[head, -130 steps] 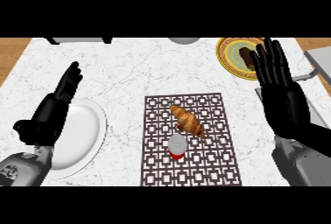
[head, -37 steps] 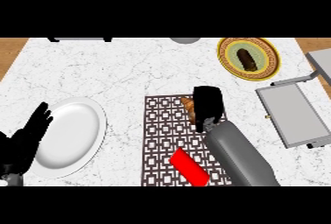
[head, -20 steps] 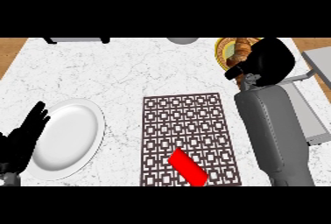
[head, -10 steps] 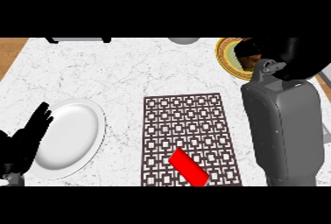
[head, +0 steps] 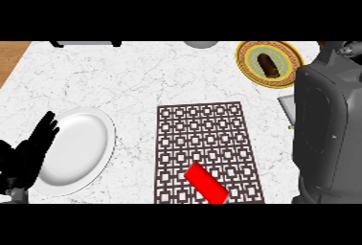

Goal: Pick the croissant from the placemat and place it in the tiered shelf

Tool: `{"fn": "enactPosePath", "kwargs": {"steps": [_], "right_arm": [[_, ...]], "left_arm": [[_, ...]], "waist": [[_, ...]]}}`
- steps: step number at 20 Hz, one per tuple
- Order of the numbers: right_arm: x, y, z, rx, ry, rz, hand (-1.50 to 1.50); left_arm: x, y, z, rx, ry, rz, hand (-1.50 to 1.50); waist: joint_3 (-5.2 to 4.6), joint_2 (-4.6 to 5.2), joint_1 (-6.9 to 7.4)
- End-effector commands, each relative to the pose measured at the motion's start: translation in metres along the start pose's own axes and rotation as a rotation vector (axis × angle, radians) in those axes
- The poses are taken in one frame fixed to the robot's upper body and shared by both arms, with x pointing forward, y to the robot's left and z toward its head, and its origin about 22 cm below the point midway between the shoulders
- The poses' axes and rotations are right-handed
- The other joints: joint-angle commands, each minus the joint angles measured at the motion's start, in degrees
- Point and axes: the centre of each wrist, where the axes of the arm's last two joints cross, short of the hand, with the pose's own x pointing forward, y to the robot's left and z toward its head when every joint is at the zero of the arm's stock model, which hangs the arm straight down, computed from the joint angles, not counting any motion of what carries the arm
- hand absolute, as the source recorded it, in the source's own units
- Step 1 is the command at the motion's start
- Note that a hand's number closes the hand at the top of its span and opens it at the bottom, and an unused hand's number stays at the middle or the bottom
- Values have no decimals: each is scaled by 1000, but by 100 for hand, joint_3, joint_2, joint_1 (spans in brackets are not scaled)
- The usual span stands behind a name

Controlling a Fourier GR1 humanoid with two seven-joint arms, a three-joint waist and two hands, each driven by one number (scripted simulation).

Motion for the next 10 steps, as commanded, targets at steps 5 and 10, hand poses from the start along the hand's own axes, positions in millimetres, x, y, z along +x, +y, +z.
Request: {"fn": "enactPosePath", "kwargs": {"steps": [5,10], "right_arm": [[15,-37,-39,-12,216,234,150],[4,-25,-74,-24,239,264,150]], "left_arm": [[-2,3,4,4,-13,12,0],[8,-2,3,-18,3,7,0]], "waist": [[2,-2,22],[10,46,93]]}}
